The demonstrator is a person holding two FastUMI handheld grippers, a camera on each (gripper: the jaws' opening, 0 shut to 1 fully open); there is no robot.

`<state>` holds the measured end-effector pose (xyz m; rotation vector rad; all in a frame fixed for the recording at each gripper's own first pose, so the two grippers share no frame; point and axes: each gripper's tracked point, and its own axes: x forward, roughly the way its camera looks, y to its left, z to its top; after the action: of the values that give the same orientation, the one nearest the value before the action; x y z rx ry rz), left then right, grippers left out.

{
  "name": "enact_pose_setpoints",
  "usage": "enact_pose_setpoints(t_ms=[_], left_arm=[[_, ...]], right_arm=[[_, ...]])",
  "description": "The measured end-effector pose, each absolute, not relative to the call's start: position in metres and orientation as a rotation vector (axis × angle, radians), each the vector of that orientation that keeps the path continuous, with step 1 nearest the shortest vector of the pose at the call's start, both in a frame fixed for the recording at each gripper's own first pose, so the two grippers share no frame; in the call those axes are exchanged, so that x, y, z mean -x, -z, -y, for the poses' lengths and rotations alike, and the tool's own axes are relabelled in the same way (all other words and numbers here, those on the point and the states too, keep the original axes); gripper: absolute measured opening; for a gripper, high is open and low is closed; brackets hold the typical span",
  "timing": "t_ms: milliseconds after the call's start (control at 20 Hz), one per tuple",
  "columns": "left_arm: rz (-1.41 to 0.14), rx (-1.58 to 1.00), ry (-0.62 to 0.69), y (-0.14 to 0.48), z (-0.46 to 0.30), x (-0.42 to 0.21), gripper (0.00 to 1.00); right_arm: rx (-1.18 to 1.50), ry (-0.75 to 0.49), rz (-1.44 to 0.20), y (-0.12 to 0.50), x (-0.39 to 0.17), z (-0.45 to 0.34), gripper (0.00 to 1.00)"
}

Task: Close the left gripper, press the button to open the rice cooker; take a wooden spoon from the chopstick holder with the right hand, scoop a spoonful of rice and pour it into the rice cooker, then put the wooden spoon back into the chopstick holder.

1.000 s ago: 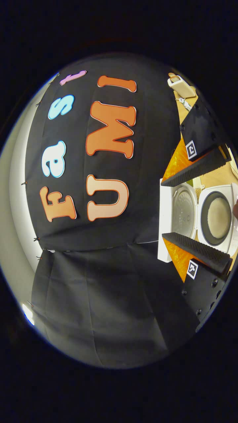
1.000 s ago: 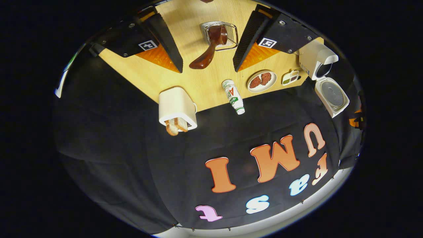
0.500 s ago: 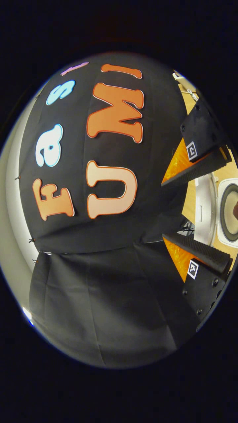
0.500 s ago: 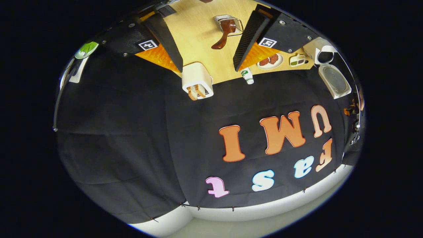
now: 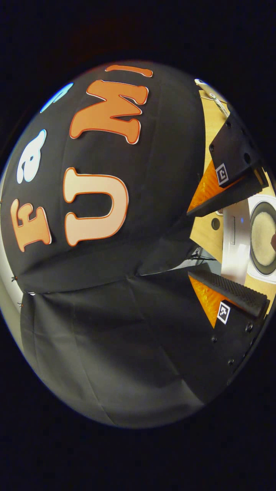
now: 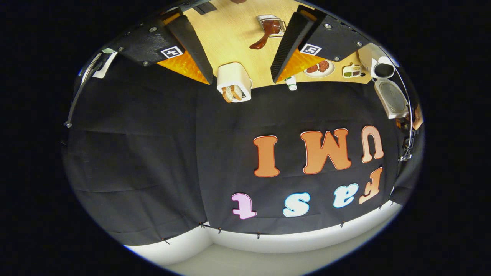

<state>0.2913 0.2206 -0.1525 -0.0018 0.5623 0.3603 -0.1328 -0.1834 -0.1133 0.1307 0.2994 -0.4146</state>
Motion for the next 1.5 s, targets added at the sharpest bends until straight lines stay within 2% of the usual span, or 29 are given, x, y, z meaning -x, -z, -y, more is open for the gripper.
enact_pose_setpoints(t_ms=[150,200,250,800,1500], left_arm=[[-0.578,-0.004,-0.347,0.152,-0.218,-0.288,0.92],[-0.593,-0.002,-0.336,0.153,-0.216,-0.285,0.95],[-0.618,0.019,-0.318,0.156,-0.21,-0.279,0.92],[-0.886,0.216,-0.196,0.201,-0.15,-0.162,0.92],[-1.147,0.077,-0.223,0.297,-0.129,-0.092,0.94]], right_arm=[[-0.119,0.378,-0.288,0.11,0.126,0.177,0.95],[-0.122,0.367,-0.285,0.109,0.125,0.175,0.95],[-0.124,0.357,-0.285,0.11,0.125,0.174,0.95],[-0.144,0.286,-0.284,0.123,0.117,0.183,0.95],[-0.156,0.16,-0.333,0.157,0.099,0.15,0.95]])
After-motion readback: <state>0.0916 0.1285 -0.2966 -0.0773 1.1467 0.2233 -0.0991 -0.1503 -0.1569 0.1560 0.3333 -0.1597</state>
